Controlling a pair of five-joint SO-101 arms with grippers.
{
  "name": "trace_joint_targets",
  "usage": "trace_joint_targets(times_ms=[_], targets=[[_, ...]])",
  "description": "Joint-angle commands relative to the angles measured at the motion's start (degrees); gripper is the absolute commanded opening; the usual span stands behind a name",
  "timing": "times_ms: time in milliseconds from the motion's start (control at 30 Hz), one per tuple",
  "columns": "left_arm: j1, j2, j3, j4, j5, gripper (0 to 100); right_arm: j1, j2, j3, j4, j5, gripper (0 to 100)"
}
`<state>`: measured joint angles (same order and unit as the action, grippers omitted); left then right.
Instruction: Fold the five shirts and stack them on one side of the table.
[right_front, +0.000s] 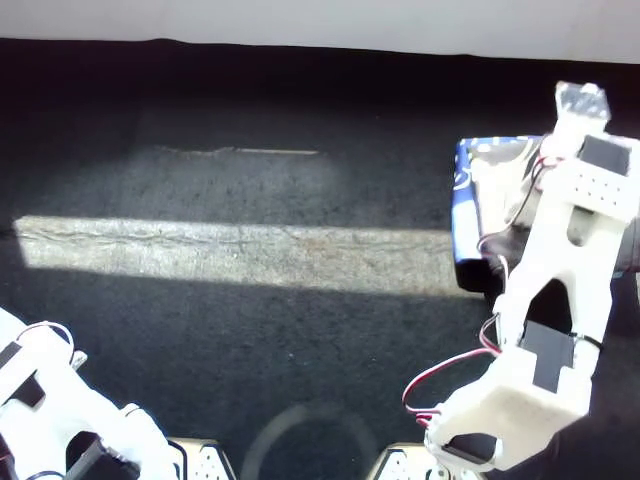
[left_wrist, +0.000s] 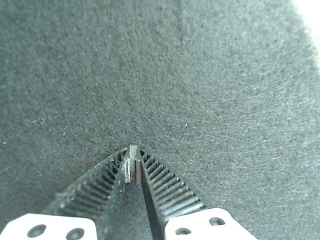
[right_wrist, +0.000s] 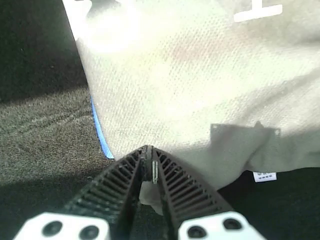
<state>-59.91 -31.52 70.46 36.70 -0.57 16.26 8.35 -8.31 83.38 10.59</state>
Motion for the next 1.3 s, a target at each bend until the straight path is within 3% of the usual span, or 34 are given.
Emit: trace_joint_targets(times_ms=[0, 267, 433, 833, 1133, 1267], targets=[[1.1, -0.3, -0.1, -0.6, 0.2, 1, -0.9, -6.1, 8.6, -6.5, -0.4, 0.7], [1.1, -0.3, -0.1, -0.6, 0.2, 1, -4.3, -7.0, 21.8, -23.1, -0.5, 0.7], [1.1, -0.3, -0.1, -0.6, 0.2, 1, -5.9, -7.4, 22.0, -27.1, -0.9, 0.7], [1.1, -0.3, -0.1, -0.6, 0.2, 1, -5.9, -17.2, 7.3, -14.5, -0.9, 0.7], [1.1, -0.3, -0.1, -0.6, 0.2, 1, -7.4, -38.7, 7.7, 0.3, -0.9, 0.7], [1.1, -0.3, -0.1, -0.6, 0.2, 1, -10.4, -47.9, 15.7, 3.5, -0.9, 0.7]])
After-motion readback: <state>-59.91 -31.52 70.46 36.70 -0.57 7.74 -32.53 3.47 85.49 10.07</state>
